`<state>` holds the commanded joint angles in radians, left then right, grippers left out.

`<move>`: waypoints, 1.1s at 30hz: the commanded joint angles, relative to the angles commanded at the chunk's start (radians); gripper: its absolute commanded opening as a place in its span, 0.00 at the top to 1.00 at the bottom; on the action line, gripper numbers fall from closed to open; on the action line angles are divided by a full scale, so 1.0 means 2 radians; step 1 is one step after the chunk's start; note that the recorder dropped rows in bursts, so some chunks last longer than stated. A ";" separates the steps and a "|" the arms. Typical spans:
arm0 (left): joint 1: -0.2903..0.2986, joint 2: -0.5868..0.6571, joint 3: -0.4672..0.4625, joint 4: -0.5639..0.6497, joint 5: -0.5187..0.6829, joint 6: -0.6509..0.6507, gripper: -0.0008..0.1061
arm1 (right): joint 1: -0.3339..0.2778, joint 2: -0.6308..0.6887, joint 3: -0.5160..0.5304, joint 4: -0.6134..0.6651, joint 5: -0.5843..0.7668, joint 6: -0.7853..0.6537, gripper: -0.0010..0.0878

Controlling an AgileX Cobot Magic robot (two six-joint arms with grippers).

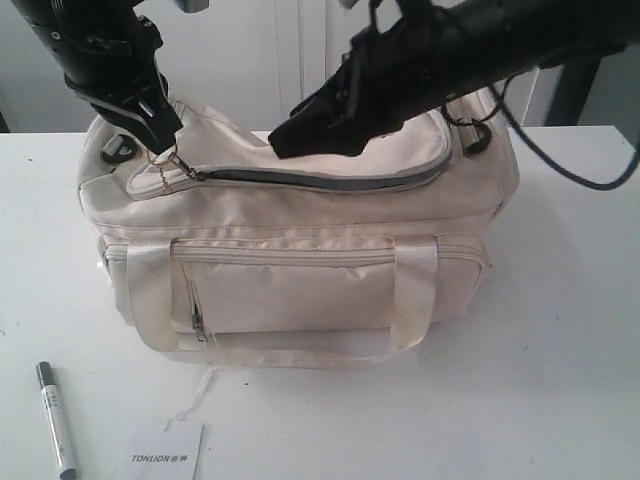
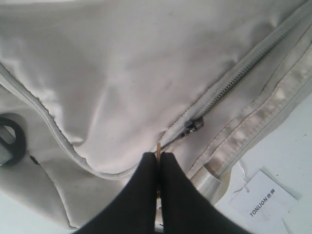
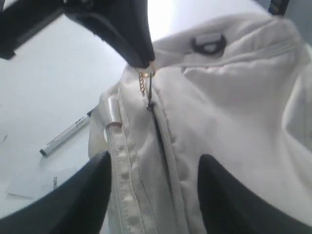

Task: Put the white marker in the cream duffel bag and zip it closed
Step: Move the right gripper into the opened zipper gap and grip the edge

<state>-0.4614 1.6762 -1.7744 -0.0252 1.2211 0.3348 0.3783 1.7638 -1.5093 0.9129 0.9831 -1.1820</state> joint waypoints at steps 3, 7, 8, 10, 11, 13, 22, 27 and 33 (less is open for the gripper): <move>0.000 0.000 0.000 0.000 0.000 0.000 0.99 | 0.013 0.015 -0.032 -0.021 -0.005 0.019 0.43; 0.000 0.000 0.000 0.000 0.000 0.001 0.99 | 0.020 0.039 -0.060 -0.030 -0.007 0.009 0.45; 0.000 0.000 0.000 0.000 0.000 0.001 0.99 | 0.020 0.045 -0.064 -0.029 -0.007 -0.002 0.45; 0.000 0.000 0.000 -0.001 0.000 0.001 0.99 | 0.024 0.055 -0.068 -0.029 -0.007 -0.020 0.45; 0.000 0.000 0.000 -0.001 0.000 0.001 0.99 | 0.025 0.056 -0.068 -0.029 -0.007 -0.028 0.45; 0.000 0.000 0.000 -0.001 0.000 0.001 0.99 | 0.029 0.062 -0.068 -0.029 -0.006 -0.059 0.45; 0.000 0.000 0.000 -0.001 0.000 0.001 0.99 | 0.035 0.082 -0.068 -0.027 -0.029 -0.105 0.54; 0.000 0.000 0.000 -0.001 0.000 0.001 0.99 | 0.035 0.088 -0.068 -0.027 -0.043 -0.105 0.61; 0.000 0.000 0.000 -0.001 0.000 0.001 0.99 | 0.035 0.092 -0.068 -0.027 -0.045 -0.105 0.75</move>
<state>-0.4614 1.6762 -1.7744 -0.0277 1.2211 0.3367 0.4493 1.9471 -1.6445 0.8588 0.8922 -1.3911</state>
